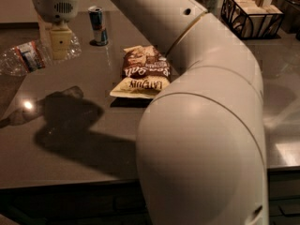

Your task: Pick water bottle

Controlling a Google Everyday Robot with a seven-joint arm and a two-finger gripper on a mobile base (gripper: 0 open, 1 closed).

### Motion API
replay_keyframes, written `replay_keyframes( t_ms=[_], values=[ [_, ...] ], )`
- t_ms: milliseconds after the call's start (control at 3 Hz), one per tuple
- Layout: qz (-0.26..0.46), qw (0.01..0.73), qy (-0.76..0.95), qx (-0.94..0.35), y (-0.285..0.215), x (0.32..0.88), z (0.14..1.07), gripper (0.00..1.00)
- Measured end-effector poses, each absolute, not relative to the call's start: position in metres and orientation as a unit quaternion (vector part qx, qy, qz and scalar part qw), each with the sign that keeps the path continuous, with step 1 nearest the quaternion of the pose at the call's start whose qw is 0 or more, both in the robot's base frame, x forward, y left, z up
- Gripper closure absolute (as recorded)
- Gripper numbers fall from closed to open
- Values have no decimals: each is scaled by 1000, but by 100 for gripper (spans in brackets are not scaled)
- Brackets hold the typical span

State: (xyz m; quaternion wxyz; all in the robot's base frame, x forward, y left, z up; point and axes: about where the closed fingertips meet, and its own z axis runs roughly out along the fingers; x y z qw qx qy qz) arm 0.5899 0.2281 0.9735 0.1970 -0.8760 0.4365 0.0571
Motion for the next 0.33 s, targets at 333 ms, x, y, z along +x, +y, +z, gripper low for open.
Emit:
replay_keyframes(
  t_ms=[333],
  values=[
    [56, 206, 436, -874, 233, 593, 974, 100]
  ],
)
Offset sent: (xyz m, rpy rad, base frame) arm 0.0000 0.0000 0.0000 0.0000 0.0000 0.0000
